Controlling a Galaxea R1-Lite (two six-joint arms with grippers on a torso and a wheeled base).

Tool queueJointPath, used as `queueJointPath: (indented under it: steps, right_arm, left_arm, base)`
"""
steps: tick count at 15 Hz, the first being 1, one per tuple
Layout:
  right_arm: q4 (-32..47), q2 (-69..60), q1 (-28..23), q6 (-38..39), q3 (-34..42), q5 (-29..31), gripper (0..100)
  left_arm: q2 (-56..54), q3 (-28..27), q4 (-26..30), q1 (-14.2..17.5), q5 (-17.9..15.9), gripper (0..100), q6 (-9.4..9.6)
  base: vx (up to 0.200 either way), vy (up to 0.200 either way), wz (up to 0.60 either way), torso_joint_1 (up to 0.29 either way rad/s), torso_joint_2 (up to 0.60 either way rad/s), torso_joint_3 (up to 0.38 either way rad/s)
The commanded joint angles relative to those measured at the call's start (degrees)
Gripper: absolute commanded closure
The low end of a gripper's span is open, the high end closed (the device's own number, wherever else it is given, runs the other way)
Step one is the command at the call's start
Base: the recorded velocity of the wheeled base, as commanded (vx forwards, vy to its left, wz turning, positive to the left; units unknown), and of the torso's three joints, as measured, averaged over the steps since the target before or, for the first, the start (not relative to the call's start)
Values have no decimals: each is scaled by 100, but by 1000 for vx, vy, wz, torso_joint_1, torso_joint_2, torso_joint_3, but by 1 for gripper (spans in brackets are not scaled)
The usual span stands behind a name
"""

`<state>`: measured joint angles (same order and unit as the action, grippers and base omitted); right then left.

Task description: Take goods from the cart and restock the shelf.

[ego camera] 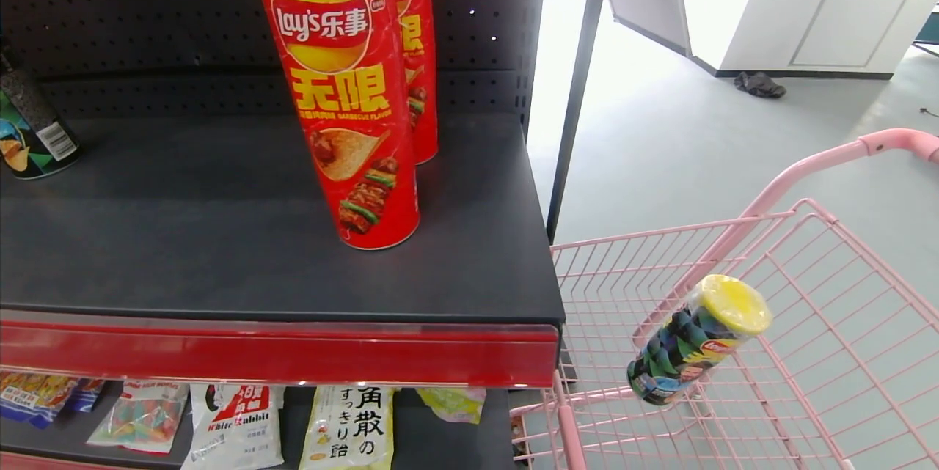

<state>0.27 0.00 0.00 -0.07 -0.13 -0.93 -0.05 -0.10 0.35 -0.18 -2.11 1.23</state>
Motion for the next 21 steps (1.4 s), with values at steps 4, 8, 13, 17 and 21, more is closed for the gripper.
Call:
queueJointPath:
  steps: [4,8,13,17,21]
  right_arm:
    - [-36,2725,316,-388,-4091,-567,0]
    - [-97,3999,870,-705,-4074,-1032,0]
    - [-756,5194,141,-265,-4777,-2333,0]
    - [-2163,5889,-1802,-766,-3493,-5462,0]
    - [-3894,7770,-3313,-2260,-3265,-7984,0]
  left_arm:
    - [5,1,0,1,0,0,0]
    - [5,1,0,1,0,0,0]
    - [5,1,0,1,0,0,9]
    - [5,1,0,1,0,0,9]
    - [5,1,0,1,0,0,9]
  base:
    - [0,0,0,0,0,0]
    - [0,0,0,0,0,0]
    - [0,0,0,0,0,0]
    - [0,0,0,0,0,0]
    - [0,0,0,0,0,0]
